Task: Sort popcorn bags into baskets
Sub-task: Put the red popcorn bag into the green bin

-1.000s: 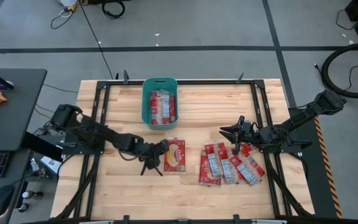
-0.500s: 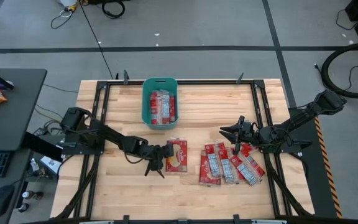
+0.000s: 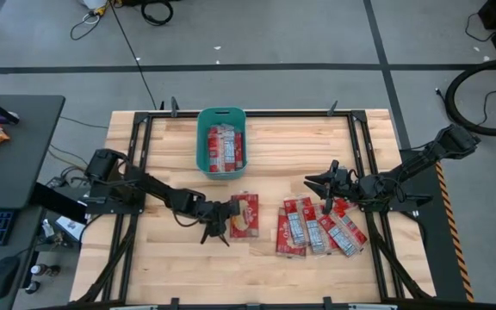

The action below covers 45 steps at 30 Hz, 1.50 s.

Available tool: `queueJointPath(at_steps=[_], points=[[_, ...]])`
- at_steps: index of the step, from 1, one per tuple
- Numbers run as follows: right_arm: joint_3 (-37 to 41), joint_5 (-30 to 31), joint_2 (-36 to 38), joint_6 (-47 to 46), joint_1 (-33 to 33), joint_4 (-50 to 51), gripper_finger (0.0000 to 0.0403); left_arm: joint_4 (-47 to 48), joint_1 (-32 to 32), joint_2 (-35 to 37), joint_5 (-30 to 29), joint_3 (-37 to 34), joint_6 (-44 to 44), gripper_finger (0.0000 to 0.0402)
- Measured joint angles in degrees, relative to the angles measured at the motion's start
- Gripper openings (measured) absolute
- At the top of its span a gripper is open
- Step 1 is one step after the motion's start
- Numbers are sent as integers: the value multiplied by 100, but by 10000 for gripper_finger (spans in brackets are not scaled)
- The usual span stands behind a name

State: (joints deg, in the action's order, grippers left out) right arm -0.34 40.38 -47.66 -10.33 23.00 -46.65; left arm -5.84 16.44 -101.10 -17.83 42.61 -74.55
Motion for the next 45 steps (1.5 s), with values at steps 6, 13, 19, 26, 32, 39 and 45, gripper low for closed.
queueJointPath(at_steps=[6,13,19,26,32,39,45], points=[[0,0,0,0,0,-3,90,-29,106,887,-510,-6,-611,4],[0,0,0,0,0,-2,90,-111,72,2056,-788,-6,-761,2],[0,0,-2,0,0,-2,90,-419,-303,3024,-821,4,-749,1],[0,0,0,0,0,-2,90,-79,-1821,3477,-155,11,-287,1],[0,0,0,0,0,-2,90,595,-3172,3353,763,10,-310,1],[0,0,0,0,0,-5,90,651,-4271,3084,1204,11,-679,0],[0,0,0,0,0,-3,90,664,-4732,2767,1369,13,-703,11]])
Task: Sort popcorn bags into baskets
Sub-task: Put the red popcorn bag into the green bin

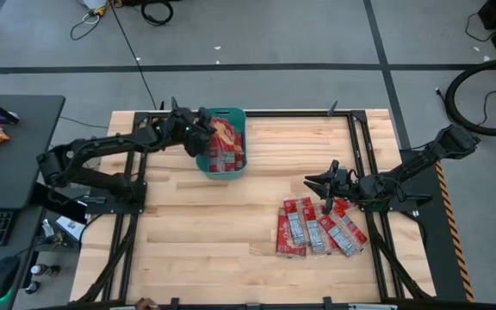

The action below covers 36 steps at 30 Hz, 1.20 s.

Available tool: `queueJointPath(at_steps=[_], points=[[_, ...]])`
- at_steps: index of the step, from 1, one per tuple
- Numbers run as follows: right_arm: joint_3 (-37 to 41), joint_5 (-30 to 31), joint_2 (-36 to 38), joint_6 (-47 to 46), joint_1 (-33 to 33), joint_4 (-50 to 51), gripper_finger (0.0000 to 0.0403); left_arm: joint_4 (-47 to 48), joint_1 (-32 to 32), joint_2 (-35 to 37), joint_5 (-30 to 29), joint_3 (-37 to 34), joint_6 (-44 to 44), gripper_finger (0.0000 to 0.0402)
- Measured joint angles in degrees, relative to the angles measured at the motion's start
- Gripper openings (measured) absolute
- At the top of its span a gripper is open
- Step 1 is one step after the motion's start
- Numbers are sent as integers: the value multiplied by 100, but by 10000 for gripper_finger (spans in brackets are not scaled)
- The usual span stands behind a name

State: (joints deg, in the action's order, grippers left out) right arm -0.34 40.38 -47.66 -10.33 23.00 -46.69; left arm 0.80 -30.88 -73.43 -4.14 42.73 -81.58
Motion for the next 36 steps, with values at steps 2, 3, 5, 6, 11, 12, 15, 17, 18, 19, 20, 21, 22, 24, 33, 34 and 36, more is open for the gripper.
queueJointPath(at_steps=[2,3,5,6,11,12,15,17,18,19,20,21,22,24,33,34,36], points=[[0,0,0,0,0,1,90,16,-68,-114,-25,0,11,30],[0,0,0,0,0,1,90,42,-83,-153,-88,0,12,43],[0,0,0,0,0,1,90,87,-82,-180,-221,1,-9,69],[0,0,-2,0,0,1,90,79,-68,-180,-283,1,-9,83],[0,0,0,0,0,1,90,-16,161,-10,-828,2,-208,129],[0,0,-1,0,0,1,90,-57,242,56,-846,8,-166,132],[0,0,0,0,0,1,90,-47,589,217,-455,10,462,134],[0,0,-1,0,0,1,90,-161,889,281,11,10,1059,131],[0,0,0,0,0,1,90,-203,1031,292,256,10,1376,129],[0,0,-1,0,0,1,90,-252,1184,290,450,10,1699,128],[0,0,-1,0,0,1,90,-321,1338,282,574,10,2017,127],[0,0,0,0,0,1,90,-437,1500,235,620,11,2290,126],[0,0,-2,0,0,1,90,-521,1671,173,618,14,2513,126],[0,0,-1,0,0,1,90,-478,2034,25,440,8,2800,125],[0,0,0,0,0,1,90,-1163,3655,-879,-1032,5,2995,125],[0,0,-1,0,0,1,90,-1298,3789,-996,-1130,5,2997,125],[0,0,0,0,0,3,90,-1538,4034,-1227,-1273,8,3016,125]])
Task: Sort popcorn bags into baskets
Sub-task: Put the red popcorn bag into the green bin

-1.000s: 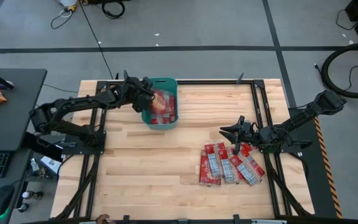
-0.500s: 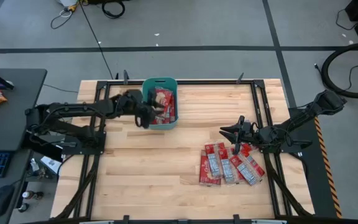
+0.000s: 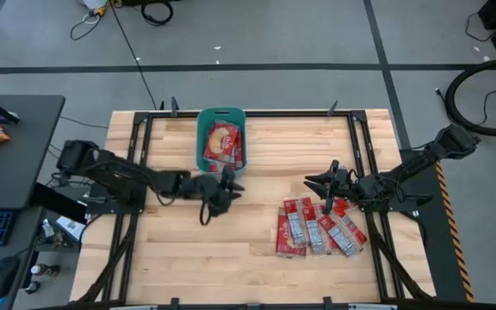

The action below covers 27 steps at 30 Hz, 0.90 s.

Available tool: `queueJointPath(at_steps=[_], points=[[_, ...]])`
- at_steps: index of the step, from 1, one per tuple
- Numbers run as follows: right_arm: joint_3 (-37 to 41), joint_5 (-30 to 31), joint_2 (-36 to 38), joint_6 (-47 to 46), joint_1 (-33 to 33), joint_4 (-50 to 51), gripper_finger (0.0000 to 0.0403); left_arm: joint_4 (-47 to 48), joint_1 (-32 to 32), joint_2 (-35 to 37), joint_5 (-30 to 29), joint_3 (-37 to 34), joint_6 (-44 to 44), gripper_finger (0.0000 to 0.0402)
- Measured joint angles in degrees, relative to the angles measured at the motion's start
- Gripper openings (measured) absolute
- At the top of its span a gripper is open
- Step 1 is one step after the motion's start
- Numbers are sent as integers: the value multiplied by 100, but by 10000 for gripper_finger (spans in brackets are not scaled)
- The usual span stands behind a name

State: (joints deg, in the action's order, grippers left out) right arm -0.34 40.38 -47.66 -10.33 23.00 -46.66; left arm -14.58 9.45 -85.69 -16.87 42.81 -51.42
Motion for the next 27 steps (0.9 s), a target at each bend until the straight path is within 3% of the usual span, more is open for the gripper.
queueJointPath(at_steps=[4,11,19,27], points=[[0,0,0,0,0,-2,90,-169,336,-563,-148,175,164,125],[0,0,-1,0,0,0,90,353,651,-1706,-200,1321,146,125],[0,0,0,0,0,-6,90,598,721,-2830,-73,2467,-359,125],[0,0,-1,0,0,-2,90,1031,712,-3459,151,3288,-465,125]])
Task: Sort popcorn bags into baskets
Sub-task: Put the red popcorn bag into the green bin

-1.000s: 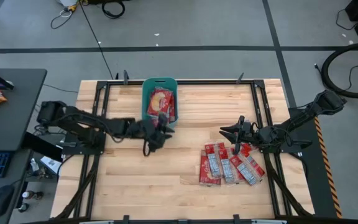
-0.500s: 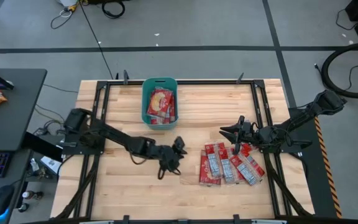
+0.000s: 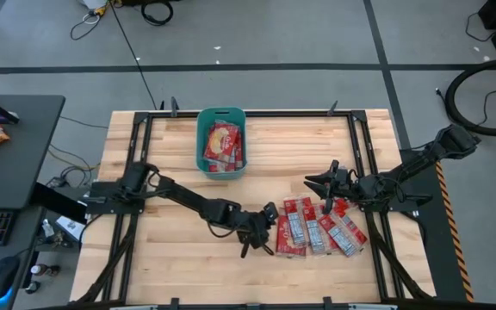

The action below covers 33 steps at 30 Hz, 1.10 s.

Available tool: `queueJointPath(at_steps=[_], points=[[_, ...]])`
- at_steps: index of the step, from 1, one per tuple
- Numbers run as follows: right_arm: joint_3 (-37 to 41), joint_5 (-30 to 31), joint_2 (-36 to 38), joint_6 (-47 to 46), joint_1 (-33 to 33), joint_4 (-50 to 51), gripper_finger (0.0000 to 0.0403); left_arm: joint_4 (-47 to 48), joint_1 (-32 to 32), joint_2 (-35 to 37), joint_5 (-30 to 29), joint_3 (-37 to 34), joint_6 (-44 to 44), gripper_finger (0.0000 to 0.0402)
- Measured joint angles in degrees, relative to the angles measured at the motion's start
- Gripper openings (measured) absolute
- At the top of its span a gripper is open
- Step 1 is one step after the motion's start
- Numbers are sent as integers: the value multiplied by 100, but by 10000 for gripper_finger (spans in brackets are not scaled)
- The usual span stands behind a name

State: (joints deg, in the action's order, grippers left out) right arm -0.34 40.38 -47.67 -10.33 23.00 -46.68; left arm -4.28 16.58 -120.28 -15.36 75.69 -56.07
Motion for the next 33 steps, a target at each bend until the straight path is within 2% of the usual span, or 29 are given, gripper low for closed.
queueJointPath(at_steps=[15,26,33], points=[[0,-2,-16,0,0,-61,90,-512,-198,-399,510,105,-960,125],[0,0,-71,0,0,-117,90,-994,-258,-754,620,128,-2205,125],[0,0,-82,0,0,-124,90,-858,-356,-766,825,126,-2261,113]])
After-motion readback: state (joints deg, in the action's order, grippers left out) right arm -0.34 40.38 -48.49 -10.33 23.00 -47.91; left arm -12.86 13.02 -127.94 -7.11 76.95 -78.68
